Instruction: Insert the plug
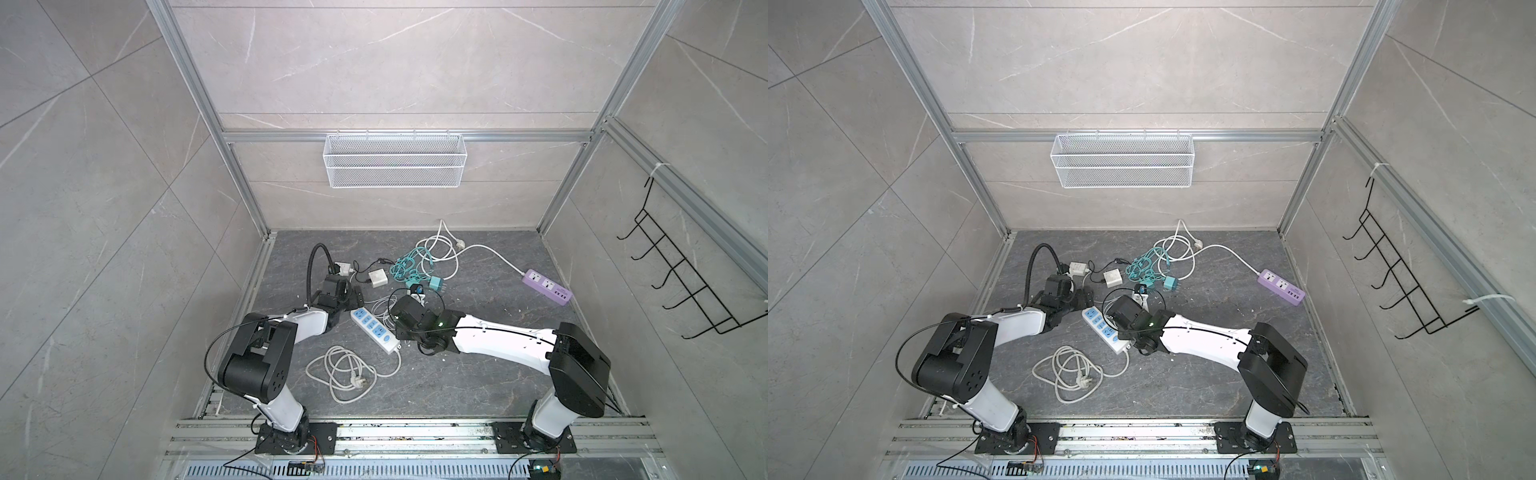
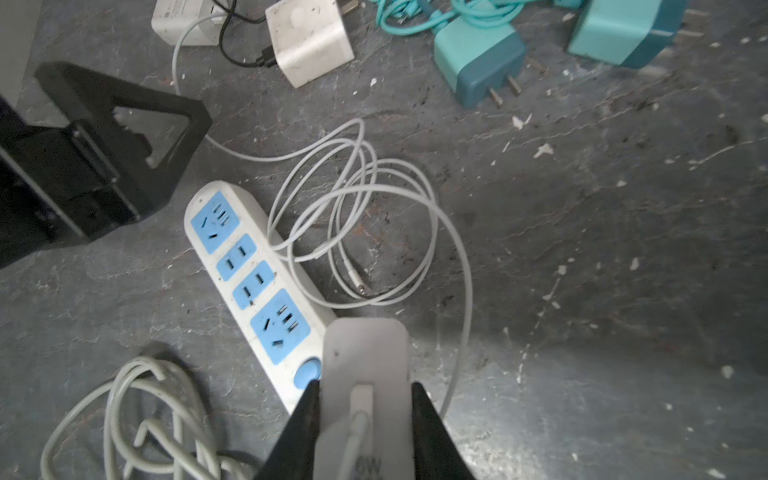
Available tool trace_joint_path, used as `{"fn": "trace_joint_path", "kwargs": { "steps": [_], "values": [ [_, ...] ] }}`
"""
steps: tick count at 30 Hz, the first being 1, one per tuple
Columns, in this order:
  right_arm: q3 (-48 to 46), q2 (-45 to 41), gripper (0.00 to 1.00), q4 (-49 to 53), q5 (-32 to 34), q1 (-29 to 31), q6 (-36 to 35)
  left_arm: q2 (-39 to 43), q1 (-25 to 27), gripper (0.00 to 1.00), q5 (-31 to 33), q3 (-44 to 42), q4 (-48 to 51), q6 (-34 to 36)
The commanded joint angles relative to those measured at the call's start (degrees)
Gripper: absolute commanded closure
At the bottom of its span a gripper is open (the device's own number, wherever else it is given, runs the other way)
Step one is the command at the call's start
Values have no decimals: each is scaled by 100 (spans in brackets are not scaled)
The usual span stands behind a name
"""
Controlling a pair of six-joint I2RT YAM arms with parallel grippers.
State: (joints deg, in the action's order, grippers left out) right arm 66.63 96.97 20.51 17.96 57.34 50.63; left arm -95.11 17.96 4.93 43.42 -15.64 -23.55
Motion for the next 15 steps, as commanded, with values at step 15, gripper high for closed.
{"fn": "trace_joint_path", "kwargs": {
  "steps": [15],
  "values": [
    [206, 603, 88, -795, -866, 530, 346, -181, -29, 16, -441, 124, -595, -79]
  ]
}}
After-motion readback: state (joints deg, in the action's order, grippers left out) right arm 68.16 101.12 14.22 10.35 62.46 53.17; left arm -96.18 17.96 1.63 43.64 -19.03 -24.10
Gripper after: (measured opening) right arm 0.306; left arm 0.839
